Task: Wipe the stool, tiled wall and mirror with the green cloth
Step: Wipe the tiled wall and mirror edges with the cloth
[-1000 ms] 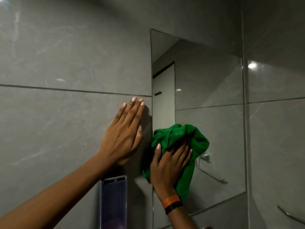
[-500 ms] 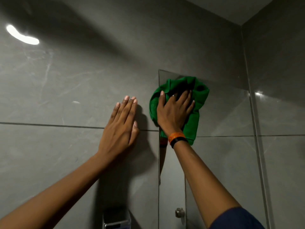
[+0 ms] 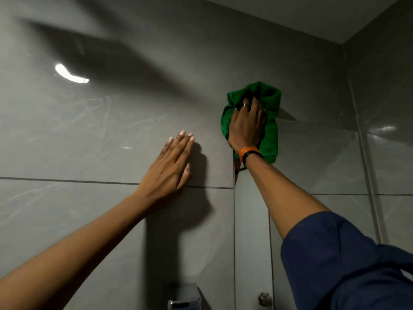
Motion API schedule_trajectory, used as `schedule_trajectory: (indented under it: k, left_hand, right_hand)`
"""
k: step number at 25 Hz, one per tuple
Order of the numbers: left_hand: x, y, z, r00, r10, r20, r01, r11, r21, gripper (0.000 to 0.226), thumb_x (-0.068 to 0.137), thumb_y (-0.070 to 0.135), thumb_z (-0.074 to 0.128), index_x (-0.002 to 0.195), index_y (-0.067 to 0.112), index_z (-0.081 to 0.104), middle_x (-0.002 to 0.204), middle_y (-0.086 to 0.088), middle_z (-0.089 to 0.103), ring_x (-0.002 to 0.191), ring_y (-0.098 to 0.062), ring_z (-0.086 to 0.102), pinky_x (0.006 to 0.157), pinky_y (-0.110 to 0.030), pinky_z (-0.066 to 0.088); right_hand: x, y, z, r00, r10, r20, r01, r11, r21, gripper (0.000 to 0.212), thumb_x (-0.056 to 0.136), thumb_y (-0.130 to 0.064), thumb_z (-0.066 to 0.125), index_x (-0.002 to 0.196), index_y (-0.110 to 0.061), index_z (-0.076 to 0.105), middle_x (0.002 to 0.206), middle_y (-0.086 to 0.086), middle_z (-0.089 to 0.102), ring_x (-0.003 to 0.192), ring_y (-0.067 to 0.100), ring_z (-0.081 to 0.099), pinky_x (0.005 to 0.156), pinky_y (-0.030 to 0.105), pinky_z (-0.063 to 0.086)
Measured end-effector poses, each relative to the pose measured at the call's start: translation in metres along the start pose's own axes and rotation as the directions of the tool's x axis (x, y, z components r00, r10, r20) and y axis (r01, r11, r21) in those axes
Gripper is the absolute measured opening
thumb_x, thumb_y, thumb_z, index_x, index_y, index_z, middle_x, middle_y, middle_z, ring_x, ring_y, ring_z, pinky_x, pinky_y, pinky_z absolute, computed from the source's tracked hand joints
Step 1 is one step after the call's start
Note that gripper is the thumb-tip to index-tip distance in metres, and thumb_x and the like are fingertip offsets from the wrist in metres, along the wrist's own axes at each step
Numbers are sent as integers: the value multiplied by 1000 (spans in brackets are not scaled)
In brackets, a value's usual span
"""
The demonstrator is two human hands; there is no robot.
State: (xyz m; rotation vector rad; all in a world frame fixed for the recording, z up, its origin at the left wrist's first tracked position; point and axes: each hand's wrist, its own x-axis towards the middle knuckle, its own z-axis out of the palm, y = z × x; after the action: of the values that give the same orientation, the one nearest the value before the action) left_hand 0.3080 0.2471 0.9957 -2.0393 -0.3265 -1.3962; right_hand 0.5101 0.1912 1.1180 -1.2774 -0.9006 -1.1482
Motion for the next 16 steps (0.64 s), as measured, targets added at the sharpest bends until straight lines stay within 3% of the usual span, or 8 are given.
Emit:
schedule_trajectory:
  k: [3,9,13,16]
  left_hand:
    - [-12,-16,-25,998,8,57,-17,987,159,66,96,32,21,153,-2,22,162,-20,24,152,-31,14,126,-45,12]
    - [-39,-39,-95,984,-173,52,145,927,347,65,98,31,20,154,-2,17,164,-20,20,154,-30,10,127,-46,10]
    - [-56,-41,-135,976,-211,57,166,886,432,64,98,26,26,155,-2,16,164,-20,18,154,-29,10,126,-46,11]
    - [-71,-46,-156,972,-216,88,148,862,486,64,99,26,28,155,-1,13,165,-20,15,154,-29,8,127,-45,9]
  right_hand:
    - [-1,-26,-2,993,-106,46,97,981,168,43,100,-12,42,141,1,44,153,21,39,143,36,33,120,46,24]
    - [-54,-104,-14,955,-258,143,162,863,478,45,93,0,47,138,1,48,146,21,47,135,35,42,118,42,29]
    - [-101,-127,-22,954,-258,151,158,863,480,43,101,-10,37,143,-10,47,153,12,42,144,27,33,122,35,21]
    - [-130,-143,-29,967,-244,78,193,894,404,37,103,-9,39,137,-5,54,147,20,48,140,37,40,120,43,25]
